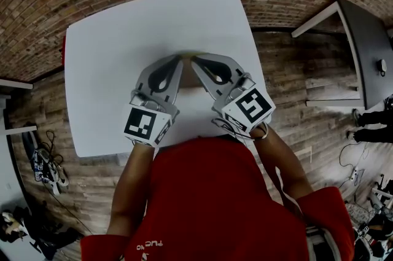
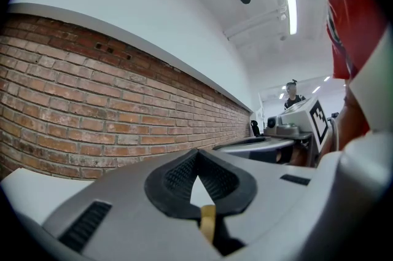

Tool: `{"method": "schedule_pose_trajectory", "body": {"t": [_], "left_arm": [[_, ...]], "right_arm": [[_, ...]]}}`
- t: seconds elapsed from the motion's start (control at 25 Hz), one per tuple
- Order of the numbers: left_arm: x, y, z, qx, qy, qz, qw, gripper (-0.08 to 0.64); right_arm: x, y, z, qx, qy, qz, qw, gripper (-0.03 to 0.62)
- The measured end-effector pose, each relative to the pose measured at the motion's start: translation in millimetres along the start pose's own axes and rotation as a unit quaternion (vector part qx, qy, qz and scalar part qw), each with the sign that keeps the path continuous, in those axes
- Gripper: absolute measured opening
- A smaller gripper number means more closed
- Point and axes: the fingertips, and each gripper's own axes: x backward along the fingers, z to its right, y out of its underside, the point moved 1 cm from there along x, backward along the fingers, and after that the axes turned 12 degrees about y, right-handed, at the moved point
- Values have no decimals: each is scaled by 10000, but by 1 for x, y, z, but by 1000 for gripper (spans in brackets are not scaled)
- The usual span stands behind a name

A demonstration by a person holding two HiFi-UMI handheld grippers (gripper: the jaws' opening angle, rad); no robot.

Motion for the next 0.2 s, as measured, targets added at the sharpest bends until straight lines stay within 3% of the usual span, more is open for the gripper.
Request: {"method": "schedule_pose_trajectory", "body": {"t": [0.2], "left_arm": [[0,0,-1,2,-6,0,10000,12]], "right_arm": [[-1,0,1,-4,-13,-32,10000,31]]}}
